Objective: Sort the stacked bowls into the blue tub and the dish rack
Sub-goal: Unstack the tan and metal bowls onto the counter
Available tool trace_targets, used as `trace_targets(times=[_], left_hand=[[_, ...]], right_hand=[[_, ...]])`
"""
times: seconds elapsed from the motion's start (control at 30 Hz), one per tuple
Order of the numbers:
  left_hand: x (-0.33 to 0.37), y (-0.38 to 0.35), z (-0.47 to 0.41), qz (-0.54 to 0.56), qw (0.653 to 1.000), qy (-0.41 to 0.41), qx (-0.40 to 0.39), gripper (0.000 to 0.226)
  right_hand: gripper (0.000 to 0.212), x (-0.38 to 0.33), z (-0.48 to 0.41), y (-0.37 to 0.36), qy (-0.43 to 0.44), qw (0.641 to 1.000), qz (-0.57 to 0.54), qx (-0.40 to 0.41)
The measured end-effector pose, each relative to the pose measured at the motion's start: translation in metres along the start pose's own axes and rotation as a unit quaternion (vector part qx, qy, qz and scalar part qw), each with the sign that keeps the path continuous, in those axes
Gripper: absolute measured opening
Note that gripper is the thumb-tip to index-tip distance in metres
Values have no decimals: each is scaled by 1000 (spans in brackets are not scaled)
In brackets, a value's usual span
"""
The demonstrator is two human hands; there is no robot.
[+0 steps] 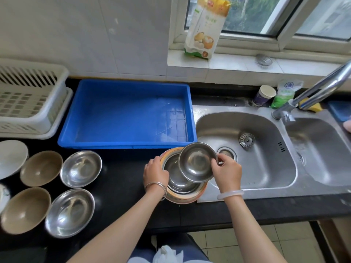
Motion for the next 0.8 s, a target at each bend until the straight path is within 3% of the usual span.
trace_targets(times=[0.23, 0.43, 0.8], left_hand=[[2, 8, 3, 72, 997, 6, -19, 20], [18, 25, 9, 84, 995, -31, 41, 8], [22, 54, 5, 133, 989, -11, 62, 5]], right_hand=[[13, 10, -3, 5, -30, 999, -38, 1], [10, 21, -9, 9, -72, 992, -99, -15], [7, 10, -29, 14, -79, 980, -176, -54]])
Point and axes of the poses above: each hand's wrist, its own z-axis away from the middle knuckle, its own y-axis out of the back of the hand, x = y × z, the point moved 9 cm from there along -z, towards the middle knuckle, and after that the axes turned 4 degrees about y, right-handed, at the moved point
